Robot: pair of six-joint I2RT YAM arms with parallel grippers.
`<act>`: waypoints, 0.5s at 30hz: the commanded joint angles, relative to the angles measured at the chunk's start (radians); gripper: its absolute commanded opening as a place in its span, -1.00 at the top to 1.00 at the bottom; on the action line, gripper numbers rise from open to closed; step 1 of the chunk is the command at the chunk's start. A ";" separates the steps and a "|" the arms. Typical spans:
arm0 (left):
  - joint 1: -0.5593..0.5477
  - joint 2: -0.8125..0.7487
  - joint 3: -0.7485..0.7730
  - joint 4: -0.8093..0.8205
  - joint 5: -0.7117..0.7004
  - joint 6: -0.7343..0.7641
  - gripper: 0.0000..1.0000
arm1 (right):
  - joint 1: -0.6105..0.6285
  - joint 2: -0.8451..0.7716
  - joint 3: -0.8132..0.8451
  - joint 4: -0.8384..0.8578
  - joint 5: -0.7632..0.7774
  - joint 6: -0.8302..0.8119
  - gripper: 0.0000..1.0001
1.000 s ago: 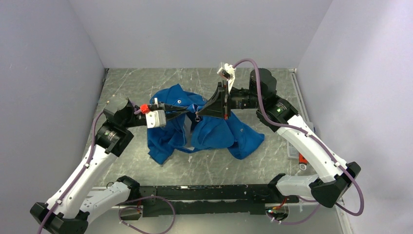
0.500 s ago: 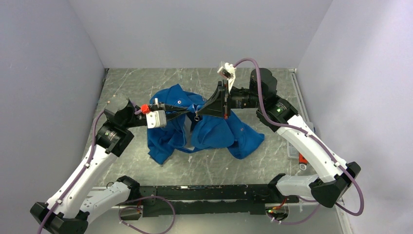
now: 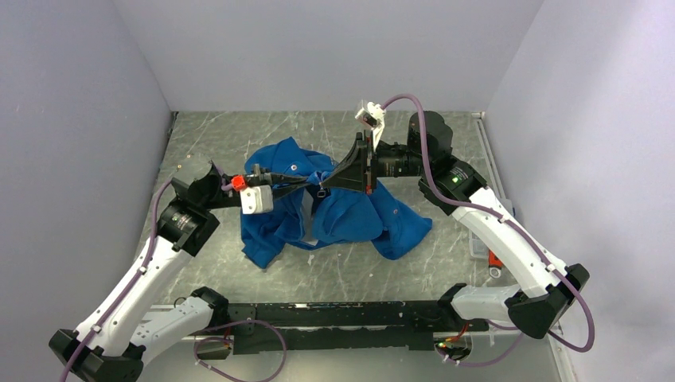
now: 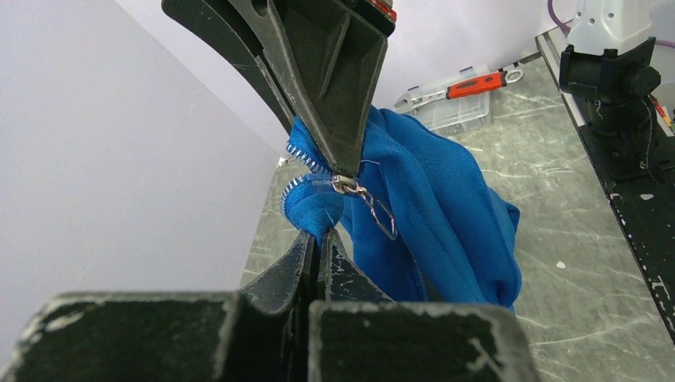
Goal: Zip up the jacket
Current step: Insert the zipper into the jacket.
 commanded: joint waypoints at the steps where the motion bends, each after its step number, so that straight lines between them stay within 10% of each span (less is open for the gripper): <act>1: -0.010 -0.012 0.002 0.022 0.032 0.031 1.00 | 0.006 -0.012 0.034 0.091 -0.023 0.011 1.00; 15: -0.009 -0.020 -0.001 -0.006 0.030 0.050 1.00 | 0.003 -0.015 0.036 -0.018 -0.043 -0.040 1.00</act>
